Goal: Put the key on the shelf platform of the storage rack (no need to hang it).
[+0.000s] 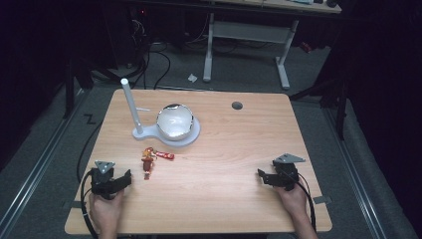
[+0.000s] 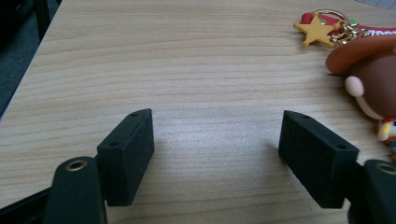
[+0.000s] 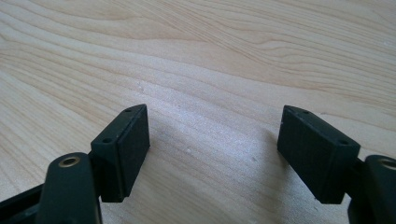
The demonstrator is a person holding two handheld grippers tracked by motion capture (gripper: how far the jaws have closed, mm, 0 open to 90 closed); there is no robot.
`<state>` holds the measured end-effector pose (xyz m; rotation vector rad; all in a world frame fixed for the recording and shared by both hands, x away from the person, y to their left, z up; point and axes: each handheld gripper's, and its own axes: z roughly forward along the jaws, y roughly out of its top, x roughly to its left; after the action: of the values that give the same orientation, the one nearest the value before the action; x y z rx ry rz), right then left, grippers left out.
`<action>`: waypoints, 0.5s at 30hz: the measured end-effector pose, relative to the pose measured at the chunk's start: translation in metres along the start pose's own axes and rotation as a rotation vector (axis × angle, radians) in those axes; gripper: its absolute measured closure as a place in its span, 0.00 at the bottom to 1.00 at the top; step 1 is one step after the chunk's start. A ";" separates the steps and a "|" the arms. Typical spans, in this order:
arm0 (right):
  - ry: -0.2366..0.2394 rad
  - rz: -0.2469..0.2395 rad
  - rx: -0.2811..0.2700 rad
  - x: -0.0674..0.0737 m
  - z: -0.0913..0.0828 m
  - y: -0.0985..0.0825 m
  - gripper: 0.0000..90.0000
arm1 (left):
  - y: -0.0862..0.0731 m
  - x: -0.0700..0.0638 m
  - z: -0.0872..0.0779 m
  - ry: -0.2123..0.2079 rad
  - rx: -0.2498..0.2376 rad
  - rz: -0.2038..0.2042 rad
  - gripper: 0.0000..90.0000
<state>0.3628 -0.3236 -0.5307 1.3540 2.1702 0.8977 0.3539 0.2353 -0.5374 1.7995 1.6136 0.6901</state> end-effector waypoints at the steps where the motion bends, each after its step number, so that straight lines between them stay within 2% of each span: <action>1: 0.000 0.000 0.000 0.000 0.000 0.000 0.28 | 0.000 0.000 0.000 -0.005 0.002 0.003 0.29; 4: -0.001 0.003 0.000 0.000 0.000 0.000 0.28 | 0.000 0.001 0.000 -0.020 0.001 0.001 0.26; 9: -0.001 0.005 0.000 0.000 0.000 0.000 0.28 | 0.001 -0.001 0.001 -0.019 0.012 0.022 0.23; 15: 0.000 0.004 0.000 0.000 0.000 0.000 0.28 | 0.001 -0.001 0.001 -0.024 0.012 0.023 0.21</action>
<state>0.3626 -0.3234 -0.5307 1.3595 2.1681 0.8989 0.3551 0.2344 -0.5377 1.8308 1.5874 0.6682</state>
